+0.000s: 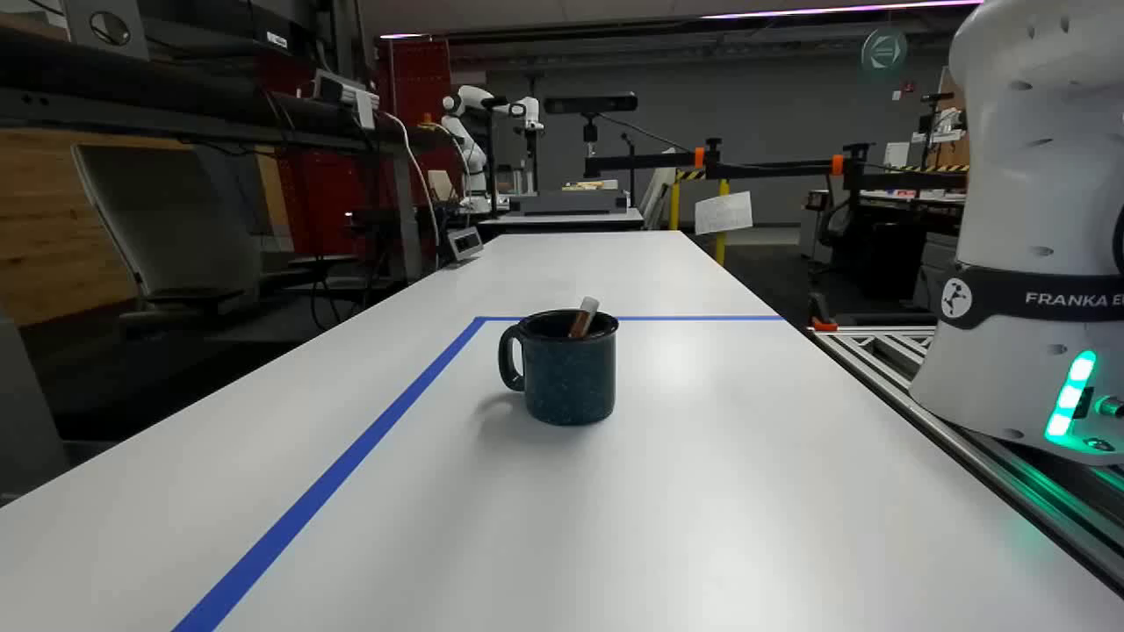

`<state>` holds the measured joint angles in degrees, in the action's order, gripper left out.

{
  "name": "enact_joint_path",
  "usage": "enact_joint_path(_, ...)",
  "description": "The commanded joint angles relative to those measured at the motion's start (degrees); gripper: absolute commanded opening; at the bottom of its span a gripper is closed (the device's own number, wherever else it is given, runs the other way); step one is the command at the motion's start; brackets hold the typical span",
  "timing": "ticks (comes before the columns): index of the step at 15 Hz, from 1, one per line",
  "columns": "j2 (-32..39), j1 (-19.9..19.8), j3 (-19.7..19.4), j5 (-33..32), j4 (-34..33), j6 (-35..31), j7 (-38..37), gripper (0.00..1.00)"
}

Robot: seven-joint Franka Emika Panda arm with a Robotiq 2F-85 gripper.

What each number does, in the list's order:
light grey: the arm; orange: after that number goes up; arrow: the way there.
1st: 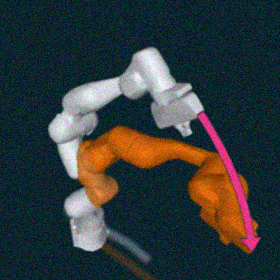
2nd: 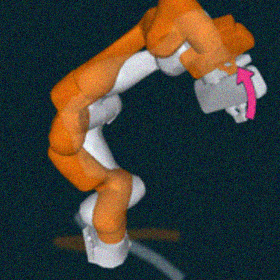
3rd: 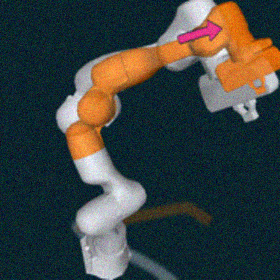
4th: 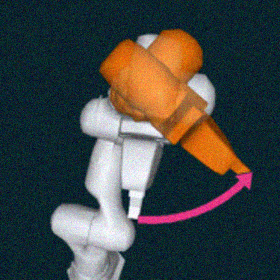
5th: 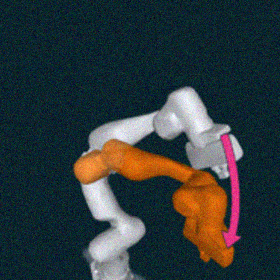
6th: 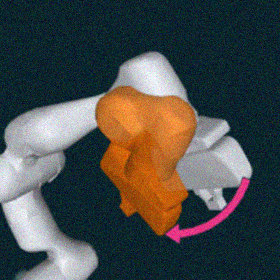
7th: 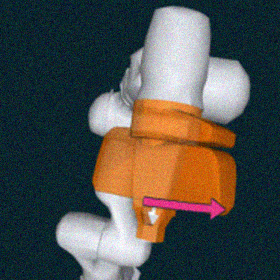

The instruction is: Put the sharpie on the table

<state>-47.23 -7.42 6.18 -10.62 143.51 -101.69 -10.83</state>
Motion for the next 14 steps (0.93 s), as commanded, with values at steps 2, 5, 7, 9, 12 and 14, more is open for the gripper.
enact_joint_path(2, 0.15, 1.16, -0.79, -0.64, -0.22, 0.29, -0.67, 1.0)
enact_joint_path(5, 0.15, 1.16, -0.79, -0.64, -0.23, 0.29, -0.67, 1.0)
enact_joint_path(7, 0.58, 1.27, -0.57, -1.24, -0.22, -0.52, -0.25, 1.0)
enact_joint_path(9, 2.27, 3.06, -1.6, -1.67, -0.31, -2.28, 4.12, 1.0)
enact_joint_path(12, 5.79, 5.51, -3.3, -2.95, -0.08, -5.97, 12.08, 1.0)
enact_joint_path(14, 8.66, 6.83, -4.51, -4.09, 0.17, -8.9, 16.9, 1.0)
